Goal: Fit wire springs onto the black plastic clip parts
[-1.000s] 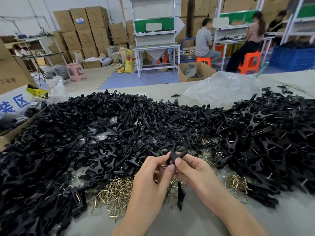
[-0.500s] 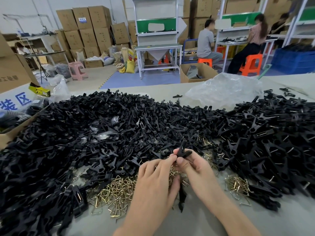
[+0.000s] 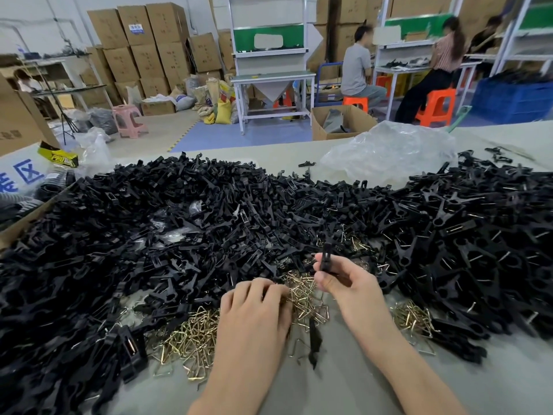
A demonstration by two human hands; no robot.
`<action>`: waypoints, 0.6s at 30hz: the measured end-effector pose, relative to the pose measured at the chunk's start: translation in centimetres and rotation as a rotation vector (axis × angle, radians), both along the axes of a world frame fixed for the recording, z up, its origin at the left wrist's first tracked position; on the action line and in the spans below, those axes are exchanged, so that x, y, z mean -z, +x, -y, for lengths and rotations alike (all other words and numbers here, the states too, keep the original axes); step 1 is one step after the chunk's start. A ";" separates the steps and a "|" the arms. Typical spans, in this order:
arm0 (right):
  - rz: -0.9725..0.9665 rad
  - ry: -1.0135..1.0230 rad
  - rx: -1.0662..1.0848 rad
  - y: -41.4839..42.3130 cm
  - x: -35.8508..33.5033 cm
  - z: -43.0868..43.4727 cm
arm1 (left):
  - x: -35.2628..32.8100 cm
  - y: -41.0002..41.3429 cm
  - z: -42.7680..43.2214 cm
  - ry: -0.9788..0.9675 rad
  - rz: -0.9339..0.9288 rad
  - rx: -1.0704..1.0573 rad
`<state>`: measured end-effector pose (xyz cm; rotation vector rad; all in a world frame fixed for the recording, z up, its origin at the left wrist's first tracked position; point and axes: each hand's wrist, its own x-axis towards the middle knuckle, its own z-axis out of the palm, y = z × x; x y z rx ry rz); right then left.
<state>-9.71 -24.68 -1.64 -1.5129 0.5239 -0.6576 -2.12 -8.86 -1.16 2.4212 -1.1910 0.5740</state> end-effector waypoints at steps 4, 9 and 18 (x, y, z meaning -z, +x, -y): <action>-0.016 -0.047 -0.007 0.0 -0.4 -0.2 | -0.5 0.1 -0.3 -0.094 -0.064 0.033; -0.003 -0.124 -0.045 -0.1 -0.2 -0.5 | -1.4 0.3 -0.8 -0.301 -0.258 -0.015; 0.012 -0.123 -0.064 0.1 0.0 -0.5 | -1.2 1.1 -0.9 -0.408 -0.461 0.035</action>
